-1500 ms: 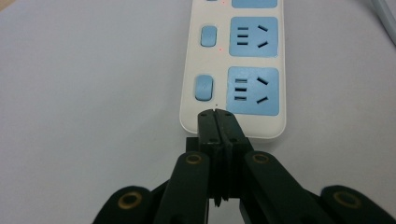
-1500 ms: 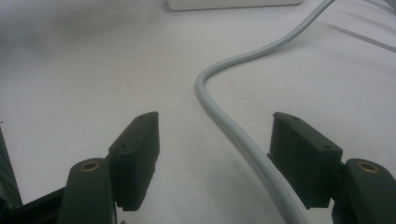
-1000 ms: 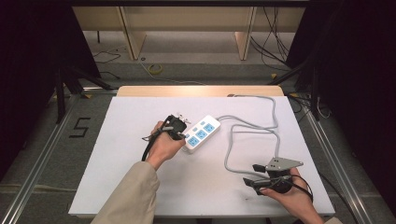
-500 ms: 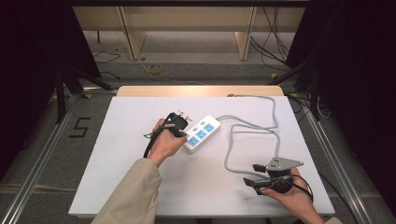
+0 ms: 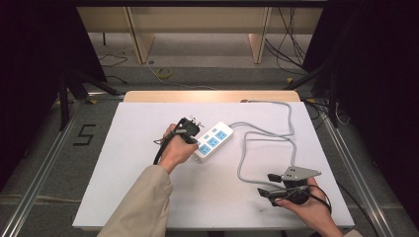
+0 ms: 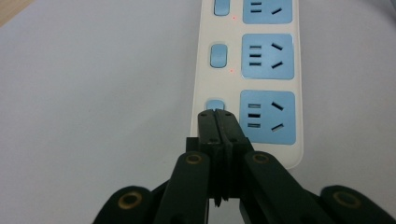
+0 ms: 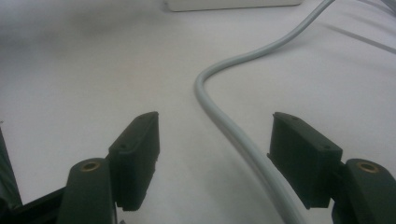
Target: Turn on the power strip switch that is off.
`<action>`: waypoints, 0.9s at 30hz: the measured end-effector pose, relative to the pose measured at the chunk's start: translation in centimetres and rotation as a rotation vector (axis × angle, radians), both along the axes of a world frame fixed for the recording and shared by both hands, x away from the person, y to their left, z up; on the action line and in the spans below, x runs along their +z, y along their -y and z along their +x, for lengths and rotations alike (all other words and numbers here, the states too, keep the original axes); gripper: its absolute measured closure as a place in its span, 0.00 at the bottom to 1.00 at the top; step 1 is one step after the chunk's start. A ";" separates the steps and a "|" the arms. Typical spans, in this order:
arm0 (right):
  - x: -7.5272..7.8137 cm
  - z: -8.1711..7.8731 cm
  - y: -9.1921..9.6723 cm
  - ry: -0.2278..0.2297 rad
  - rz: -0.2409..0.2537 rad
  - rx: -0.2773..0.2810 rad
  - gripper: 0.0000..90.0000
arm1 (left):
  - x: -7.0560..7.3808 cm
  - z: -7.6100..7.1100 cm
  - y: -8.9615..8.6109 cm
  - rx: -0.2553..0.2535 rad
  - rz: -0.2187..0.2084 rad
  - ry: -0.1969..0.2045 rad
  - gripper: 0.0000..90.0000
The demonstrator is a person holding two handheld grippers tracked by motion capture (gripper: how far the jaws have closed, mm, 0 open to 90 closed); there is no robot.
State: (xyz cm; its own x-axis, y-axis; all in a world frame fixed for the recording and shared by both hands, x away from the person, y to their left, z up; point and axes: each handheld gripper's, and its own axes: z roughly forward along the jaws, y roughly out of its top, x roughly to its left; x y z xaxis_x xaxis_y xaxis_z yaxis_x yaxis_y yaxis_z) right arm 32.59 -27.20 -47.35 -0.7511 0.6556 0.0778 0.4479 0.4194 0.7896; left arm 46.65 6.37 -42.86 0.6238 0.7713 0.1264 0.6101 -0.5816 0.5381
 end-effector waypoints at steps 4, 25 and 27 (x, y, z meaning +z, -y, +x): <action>0.0 0.0 0.0 -0.002 -0.001 0.000 0.38 | 0.0 0.2 0.0 0.000 0.003 -0.003 1.00; 0.0 0.0 0.0 -0.003 0.003 0.001 0.38 | -0.1 1.3 1.1 -0.011 0.012 -0.019 1.00; 0.0 0.0 0.0 -0.001 0.002 0.002 0.38 | -0.2 1.4 1.1 -0.012 0.013 -0.023 1.00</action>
State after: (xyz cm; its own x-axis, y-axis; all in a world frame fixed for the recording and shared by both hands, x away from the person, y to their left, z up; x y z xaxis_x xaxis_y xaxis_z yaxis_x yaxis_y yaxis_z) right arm 32.62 -27.24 -47.35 -0.7523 0.6540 0.0799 0.4481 0.4190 0.7897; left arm 48.06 5.25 -43.10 0.6362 0.7619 0.1218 0.6151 -0.5961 0.5160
